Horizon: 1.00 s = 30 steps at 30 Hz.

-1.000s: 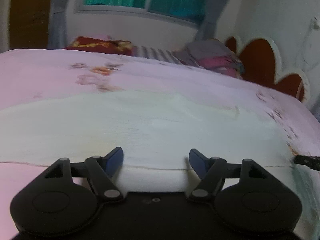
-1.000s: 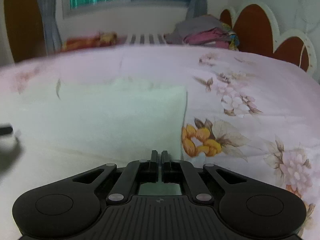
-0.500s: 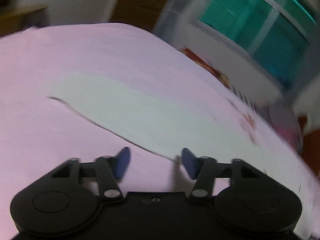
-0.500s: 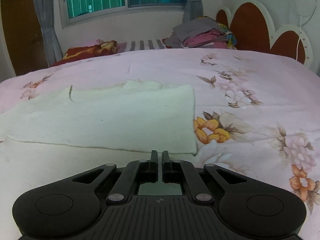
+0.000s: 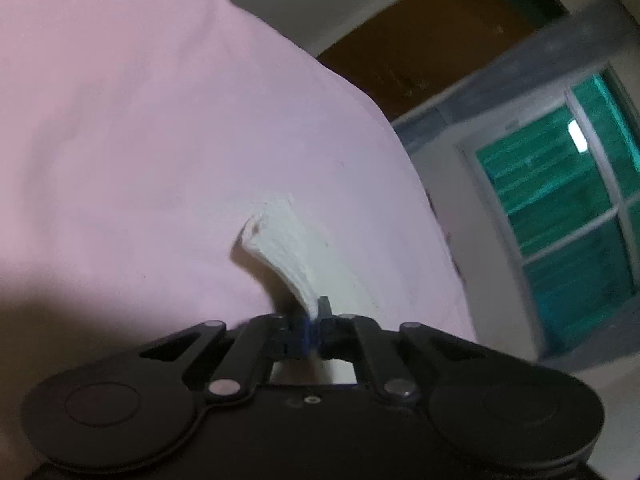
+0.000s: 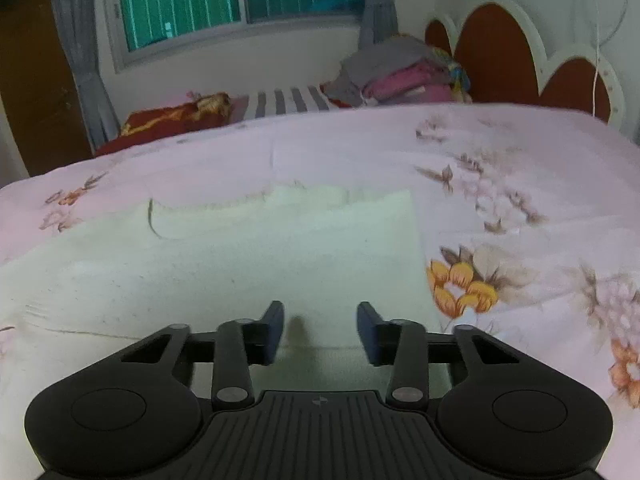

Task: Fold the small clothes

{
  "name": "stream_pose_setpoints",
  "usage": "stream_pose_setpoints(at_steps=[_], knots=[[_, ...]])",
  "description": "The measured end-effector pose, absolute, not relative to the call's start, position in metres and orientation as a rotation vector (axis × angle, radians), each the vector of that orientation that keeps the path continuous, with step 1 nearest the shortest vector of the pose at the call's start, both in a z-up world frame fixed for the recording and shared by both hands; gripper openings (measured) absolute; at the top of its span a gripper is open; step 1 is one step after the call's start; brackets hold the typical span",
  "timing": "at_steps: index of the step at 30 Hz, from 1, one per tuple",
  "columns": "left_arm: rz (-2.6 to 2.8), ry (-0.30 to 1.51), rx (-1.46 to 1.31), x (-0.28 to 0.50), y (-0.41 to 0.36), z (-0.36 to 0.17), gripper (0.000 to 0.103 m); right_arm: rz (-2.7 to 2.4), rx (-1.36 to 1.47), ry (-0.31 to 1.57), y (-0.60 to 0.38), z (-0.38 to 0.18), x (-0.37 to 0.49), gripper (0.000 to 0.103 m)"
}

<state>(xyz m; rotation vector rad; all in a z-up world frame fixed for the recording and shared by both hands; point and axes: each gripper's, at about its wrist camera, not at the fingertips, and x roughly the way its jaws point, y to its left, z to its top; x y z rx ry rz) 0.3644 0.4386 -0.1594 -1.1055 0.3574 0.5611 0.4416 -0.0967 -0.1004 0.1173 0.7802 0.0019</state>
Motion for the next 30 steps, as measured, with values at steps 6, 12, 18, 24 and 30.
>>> stream_pose_setpoints(at_steps=[6,12,18,24,30], knots=[[0.477,0.34,-0.97,0.39,0.41,-0.133,0.003,0.001,0.141,0.789,-0.101,-0.105,0.441,0.035],[0.279,0.365,-0.877,0.432,0.348,-0.106,0.003,-0.008,0.163,0.779,-0.11,-0.104,0.442,0.035],[0.044,0.46,-0.73,0.493,0.254,-0.088,0.003,-0.015,0.188,0.766,-0.125,-0.1,0.437,0.035],[-0.161,0.571,-0.536,0.538,0.145,-0.084,0.003,-0.025,0.223,0.755,-0.142,-0.095,0.43,0.035],[-0.284,0.677,-0.357,0.541,0.06,-0.097,0.003,-0.042,0.262,0.741,-0.162,-0.089,0.418,0.035]])
